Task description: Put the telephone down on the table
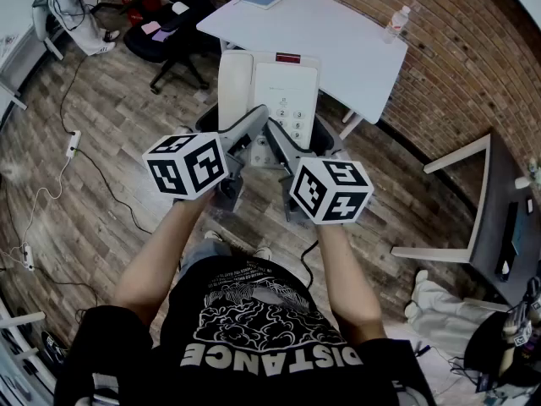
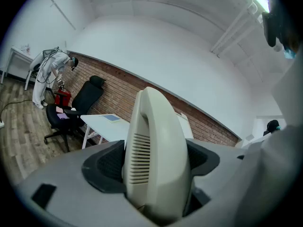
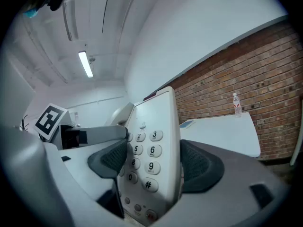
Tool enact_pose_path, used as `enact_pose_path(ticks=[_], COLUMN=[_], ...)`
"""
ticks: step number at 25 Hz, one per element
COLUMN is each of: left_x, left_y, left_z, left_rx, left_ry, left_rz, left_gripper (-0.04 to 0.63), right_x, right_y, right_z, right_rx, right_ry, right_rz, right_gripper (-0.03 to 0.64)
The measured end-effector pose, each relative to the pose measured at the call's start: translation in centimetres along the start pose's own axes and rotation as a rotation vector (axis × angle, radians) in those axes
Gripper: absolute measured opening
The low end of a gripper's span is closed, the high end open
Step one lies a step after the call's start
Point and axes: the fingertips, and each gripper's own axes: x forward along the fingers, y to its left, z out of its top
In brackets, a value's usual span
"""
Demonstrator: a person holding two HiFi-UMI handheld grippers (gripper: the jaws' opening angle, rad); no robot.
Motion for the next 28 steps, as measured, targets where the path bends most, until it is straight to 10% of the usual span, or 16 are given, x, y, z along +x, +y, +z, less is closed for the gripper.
enact_pose_path(ticks=[28], left_x=[13.6], left_y=[14.1], left_z=[8.8], left_rx=[-0.043], left_ry=[0.070], left_rz=[-0.097], left_gripper=[0.377], right_x=[19.6], right_y=[-4.2], right_z=[4.4], right_rx=[0.017], right_ry=[0.035], right_rz=[-0.120], right_gripper=[0.345])
